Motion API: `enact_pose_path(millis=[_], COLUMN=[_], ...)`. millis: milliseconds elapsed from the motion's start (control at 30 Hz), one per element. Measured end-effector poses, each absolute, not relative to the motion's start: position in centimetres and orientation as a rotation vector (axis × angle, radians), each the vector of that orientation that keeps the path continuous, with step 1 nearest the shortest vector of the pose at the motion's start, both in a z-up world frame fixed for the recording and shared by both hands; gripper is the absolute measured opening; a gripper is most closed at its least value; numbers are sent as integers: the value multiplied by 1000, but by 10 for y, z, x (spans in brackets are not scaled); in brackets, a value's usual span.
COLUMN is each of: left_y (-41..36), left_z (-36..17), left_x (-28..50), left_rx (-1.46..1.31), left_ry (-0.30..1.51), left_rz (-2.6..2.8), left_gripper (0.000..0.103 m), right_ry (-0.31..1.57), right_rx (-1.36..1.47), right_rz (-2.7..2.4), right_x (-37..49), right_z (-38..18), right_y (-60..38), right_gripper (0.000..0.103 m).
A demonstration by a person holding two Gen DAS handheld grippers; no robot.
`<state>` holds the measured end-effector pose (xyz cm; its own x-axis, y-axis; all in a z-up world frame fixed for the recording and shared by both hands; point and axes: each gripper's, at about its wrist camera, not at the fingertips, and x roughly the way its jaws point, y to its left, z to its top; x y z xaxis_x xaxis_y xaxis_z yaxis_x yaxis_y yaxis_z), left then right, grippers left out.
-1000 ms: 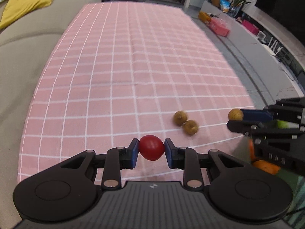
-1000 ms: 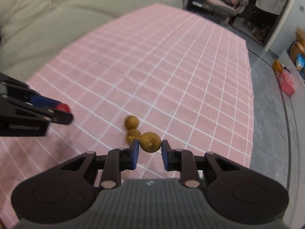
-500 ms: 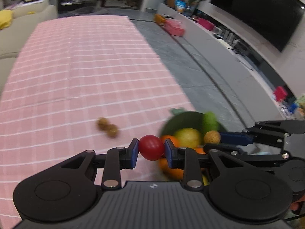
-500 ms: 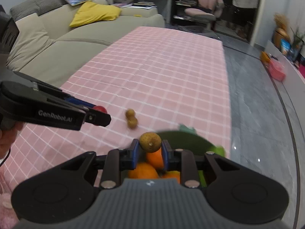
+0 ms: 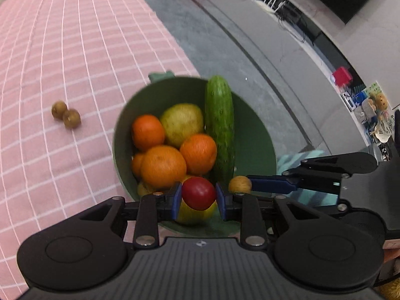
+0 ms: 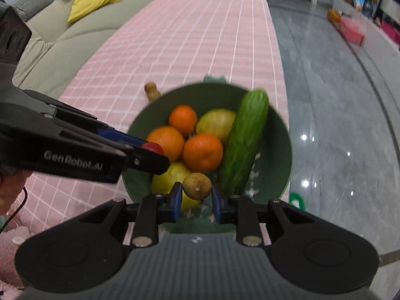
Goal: Organize fruits
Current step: 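Carry the tomato with the left tool and the kiwi with the right tool over the colander, then open the left tool to drop the tomato while the right tool releases the kiwi into the colander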
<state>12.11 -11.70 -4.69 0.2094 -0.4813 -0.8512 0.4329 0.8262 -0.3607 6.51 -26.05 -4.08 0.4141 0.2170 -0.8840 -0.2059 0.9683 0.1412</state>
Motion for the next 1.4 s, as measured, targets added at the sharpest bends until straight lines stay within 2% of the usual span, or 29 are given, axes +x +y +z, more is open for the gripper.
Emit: enact_pose_path(millis=[267, 633, 933, 1000, 1067, 1167, 1400], left_y=[-120, -130, -126, -124, -123, -122, -116], left_z=[-59, -60, -61, -60, -59, -56, -47], left_x=[115, 112, 114, 114, 115, 115, 119], left_rx=[0, 94, 73, 59, 46, 45, -2], left_ry=[1232, 1247, 1247, 1250, 1248, 1238, 1243], left_rz=[-626, -629, -626, -634, -636, -635, -629], left_gripper=[32, 33, 40, 46, 52, 59, 68], right_ry=[1204, 1219, 1219, 1219, 1215, 1213, 1176], right_rx=[-2, -43, -54, -53, -56, -60, -60], right_rz=[244, 256, 259, 262, 258, 249, 229], right_x=[74, 79, 78, 78, 77, 77, 74], right_z=[-66, -72, -70, -70, -70, -68, -55], right_y=[-255, -248, -247, -247, -248, -249, -253], right_gripper=[21, 21, 23, 24, 32, 34, 47])
